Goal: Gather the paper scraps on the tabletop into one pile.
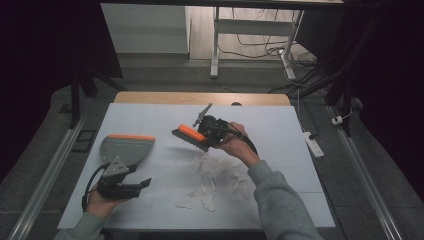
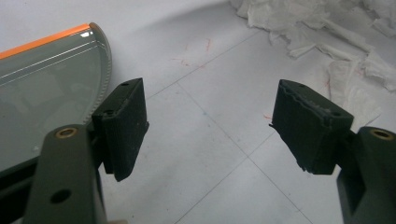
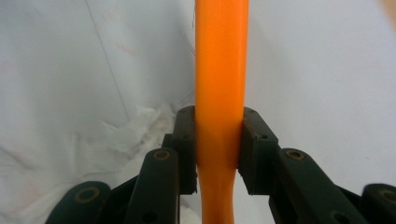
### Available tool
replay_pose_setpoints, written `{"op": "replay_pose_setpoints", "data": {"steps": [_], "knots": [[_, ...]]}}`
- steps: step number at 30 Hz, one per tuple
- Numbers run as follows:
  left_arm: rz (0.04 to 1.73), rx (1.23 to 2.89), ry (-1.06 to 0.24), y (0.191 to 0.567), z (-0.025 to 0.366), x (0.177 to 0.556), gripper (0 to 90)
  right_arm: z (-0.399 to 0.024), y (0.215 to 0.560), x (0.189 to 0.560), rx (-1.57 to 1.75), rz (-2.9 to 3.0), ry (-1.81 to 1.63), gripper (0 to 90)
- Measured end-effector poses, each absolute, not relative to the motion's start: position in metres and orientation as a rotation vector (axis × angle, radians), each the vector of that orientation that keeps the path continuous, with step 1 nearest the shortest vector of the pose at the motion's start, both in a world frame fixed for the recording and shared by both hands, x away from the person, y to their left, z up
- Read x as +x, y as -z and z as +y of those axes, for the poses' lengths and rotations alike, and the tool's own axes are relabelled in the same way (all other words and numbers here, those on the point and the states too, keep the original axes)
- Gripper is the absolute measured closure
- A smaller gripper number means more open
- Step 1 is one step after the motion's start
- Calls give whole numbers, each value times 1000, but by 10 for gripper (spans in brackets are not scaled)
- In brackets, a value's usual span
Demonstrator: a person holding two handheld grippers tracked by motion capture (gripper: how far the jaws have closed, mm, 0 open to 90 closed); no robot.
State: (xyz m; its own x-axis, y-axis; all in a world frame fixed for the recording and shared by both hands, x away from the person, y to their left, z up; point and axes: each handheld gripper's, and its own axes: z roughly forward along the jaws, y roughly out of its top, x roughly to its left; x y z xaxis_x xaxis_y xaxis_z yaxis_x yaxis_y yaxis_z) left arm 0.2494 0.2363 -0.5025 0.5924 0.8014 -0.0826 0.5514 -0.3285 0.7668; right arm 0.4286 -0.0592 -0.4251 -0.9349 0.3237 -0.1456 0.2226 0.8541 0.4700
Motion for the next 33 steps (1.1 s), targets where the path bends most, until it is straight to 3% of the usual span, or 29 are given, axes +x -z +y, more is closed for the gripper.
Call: {"op": "replay_pose_setpoints", "data": {"steps": [9,17,23,33], "knots": [[1094,2018,-398,504,238,251,272,-95,393,370,492,2843,-883,706],[1119,1994,-400,504,244,252,274,-78,412,308,512,3074,-841,706],[1135,1979,-405,504,248,253,276,-48,434,274,325,3226,-613,706],[1135,1988,-406,506,248,255,276,-25,453,295,295,3208,-340,706]]}}
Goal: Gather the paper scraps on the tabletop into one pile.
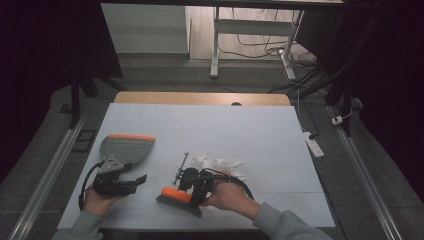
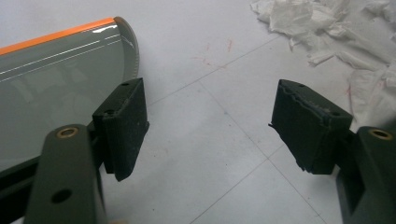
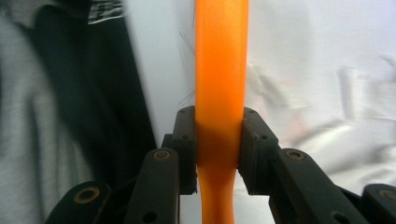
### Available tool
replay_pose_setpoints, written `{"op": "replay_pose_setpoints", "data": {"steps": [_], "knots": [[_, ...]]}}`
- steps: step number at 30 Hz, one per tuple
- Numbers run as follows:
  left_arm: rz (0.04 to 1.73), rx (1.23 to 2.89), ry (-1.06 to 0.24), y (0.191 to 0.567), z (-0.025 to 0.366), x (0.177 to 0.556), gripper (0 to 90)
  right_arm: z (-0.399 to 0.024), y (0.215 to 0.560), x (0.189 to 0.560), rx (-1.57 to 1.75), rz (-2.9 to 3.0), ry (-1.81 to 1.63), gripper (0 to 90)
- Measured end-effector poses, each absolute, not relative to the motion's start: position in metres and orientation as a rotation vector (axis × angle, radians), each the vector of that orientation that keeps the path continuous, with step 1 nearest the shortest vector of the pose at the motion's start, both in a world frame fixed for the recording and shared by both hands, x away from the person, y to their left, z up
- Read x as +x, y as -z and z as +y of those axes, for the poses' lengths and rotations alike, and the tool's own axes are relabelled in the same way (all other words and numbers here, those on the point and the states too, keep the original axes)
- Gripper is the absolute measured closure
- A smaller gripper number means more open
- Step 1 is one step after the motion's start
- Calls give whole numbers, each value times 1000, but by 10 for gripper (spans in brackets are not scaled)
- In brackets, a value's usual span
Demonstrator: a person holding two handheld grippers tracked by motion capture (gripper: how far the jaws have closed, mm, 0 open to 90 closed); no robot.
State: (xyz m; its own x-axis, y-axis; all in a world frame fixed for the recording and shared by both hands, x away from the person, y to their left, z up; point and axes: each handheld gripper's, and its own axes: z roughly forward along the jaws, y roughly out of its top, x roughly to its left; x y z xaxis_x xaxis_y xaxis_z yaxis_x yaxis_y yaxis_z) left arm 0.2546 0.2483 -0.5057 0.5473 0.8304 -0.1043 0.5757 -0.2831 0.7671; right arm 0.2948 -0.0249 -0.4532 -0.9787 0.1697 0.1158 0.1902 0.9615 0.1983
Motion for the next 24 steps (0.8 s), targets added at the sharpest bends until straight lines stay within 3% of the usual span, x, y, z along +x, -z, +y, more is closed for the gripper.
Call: {"op": "replay_pose_setpoints", "data": {"steps": [11,19,24], "knots": [[1141,1990,-407,506,248,255,276,-74,437,352,-633,-3103,461,706],[1135,1996,-410,506,247,254,276,-114,396,344,-695,-3112,705,706],[1134,1993,-408,506,247,254,276,-158,389,346,-932,-3104,768,706]]}}
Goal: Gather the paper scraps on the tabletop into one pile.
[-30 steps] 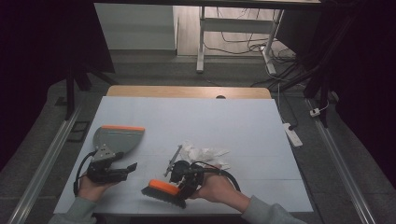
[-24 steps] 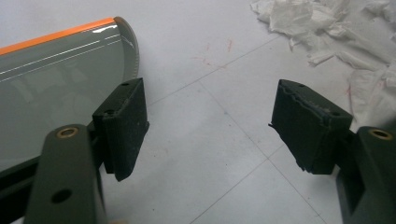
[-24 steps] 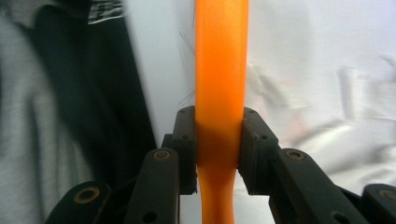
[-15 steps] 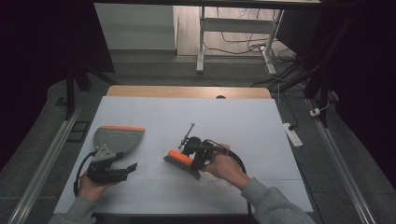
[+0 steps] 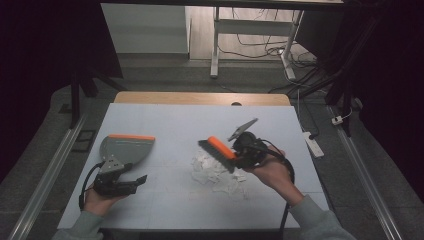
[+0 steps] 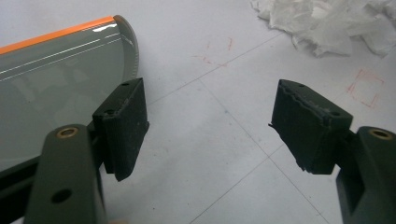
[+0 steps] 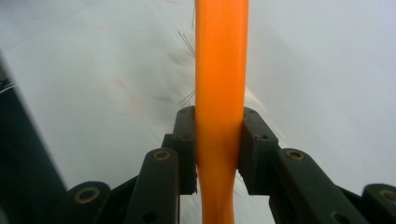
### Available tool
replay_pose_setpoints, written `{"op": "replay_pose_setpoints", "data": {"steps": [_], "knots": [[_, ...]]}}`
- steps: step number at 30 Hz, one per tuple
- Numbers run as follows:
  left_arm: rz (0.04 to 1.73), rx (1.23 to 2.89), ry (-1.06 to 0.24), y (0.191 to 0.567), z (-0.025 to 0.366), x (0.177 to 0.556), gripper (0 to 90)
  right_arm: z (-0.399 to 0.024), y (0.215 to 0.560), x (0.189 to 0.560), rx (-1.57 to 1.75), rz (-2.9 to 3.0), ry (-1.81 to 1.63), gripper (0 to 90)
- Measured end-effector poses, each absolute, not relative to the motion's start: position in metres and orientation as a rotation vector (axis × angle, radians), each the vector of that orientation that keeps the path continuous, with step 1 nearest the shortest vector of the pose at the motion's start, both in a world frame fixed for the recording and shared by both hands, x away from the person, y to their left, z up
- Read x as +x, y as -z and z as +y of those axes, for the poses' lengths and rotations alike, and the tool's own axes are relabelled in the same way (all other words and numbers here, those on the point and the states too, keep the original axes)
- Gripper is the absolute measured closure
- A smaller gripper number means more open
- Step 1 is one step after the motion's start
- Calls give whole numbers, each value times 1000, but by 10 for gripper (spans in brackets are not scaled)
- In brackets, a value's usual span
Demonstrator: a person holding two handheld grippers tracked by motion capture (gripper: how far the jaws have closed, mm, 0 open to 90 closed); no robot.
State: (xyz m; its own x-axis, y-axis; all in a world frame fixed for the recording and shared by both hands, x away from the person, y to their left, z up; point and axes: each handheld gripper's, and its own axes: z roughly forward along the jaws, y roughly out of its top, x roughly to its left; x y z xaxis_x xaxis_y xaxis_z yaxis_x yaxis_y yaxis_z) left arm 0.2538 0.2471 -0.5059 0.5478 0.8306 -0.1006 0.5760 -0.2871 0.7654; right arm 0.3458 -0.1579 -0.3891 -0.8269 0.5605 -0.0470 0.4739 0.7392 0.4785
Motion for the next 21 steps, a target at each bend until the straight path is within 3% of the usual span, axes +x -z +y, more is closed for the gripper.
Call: {"op": "replay_pose_setpoints", "data": {"steps": [5,9,18,21], "knots": [[1125,2004,-403,507,245,255,276,-210,408,359,1103,2617,-536,706],[1112,2020,-404,506,241,257,274,-223,431,381,1229,2597,-425,706],[1121,2021,-406,507,242,257,273,-149,449,402,1083,2706,-367,706],[1119,2020,-406,507,242,256,273,-134,445,401,1081,2743,-499,706]]}}
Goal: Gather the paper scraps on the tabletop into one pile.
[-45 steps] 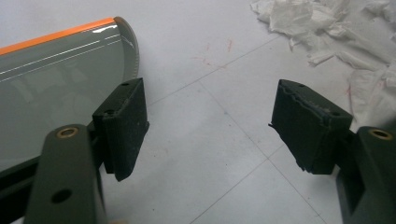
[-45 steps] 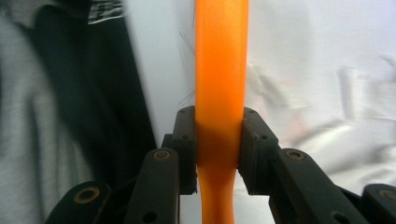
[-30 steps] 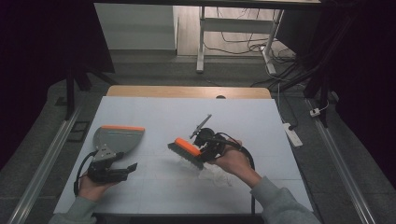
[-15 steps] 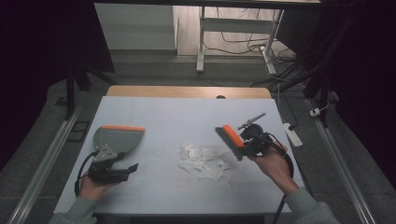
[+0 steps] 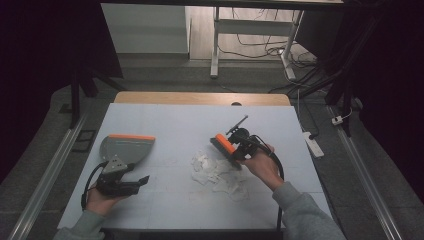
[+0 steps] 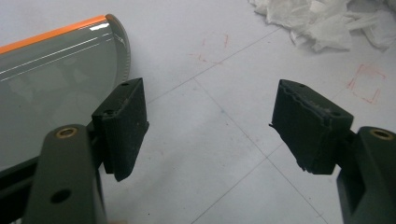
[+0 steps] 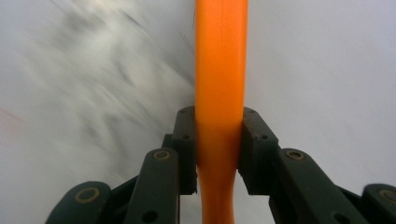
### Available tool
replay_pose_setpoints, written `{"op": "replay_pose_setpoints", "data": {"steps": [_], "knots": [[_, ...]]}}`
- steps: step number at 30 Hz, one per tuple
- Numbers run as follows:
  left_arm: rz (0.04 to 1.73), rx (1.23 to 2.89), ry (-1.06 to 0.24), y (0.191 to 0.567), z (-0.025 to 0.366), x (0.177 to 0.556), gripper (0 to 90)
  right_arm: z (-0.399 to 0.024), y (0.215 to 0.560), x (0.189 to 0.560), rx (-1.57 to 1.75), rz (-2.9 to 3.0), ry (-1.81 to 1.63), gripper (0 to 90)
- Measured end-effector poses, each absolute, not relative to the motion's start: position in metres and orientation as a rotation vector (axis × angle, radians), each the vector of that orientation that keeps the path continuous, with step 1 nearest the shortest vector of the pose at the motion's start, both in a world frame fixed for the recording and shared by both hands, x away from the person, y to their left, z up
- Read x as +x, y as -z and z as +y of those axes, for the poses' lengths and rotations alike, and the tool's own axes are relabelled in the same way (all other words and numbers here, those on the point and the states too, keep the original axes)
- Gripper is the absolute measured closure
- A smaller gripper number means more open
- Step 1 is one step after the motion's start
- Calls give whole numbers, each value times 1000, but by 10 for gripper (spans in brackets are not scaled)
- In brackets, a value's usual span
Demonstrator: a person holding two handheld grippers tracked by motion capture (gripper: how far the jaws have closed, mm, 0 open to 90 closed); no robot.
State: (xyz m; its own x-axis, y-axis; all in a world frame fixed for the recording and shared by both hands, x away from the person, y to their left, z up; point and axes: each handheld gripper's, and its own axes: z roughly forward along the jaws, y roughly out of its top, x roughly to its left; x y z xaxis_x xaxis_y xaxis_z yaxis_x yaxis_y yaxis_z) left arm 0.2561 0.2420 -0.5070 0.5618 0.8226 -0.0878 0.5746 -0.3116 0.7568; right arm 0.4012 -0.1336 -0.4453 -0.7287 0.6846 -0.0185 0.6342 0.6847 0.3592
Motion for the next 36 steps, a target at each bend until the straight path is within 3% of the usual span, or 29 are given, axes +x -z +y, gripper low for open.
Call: {"op": "replay_pose_setpoints", "data": {"steps": [4,10,18,24,30,36], "knots": [[1119,2014,-405,507,243,256,273,-135,432,391,1047,2713,-621,706],[1105,2028,-402,507,241,256,273,-187,407,367,1128,2622,-691,706],[1097,2024,-400,507,241,256,272,-233,437,332,1393,2677,-463,706],[1094,2028,-403,506,240,255,272,-210,445,323,1460,2735,-584,706],[1100,2027,-404,507,240,255,271,-168,449,346,1373,2779,-698,706],[1103,2024,-401,507,242,255,271,-166,422,354,1295,2693,-851,706]]}}
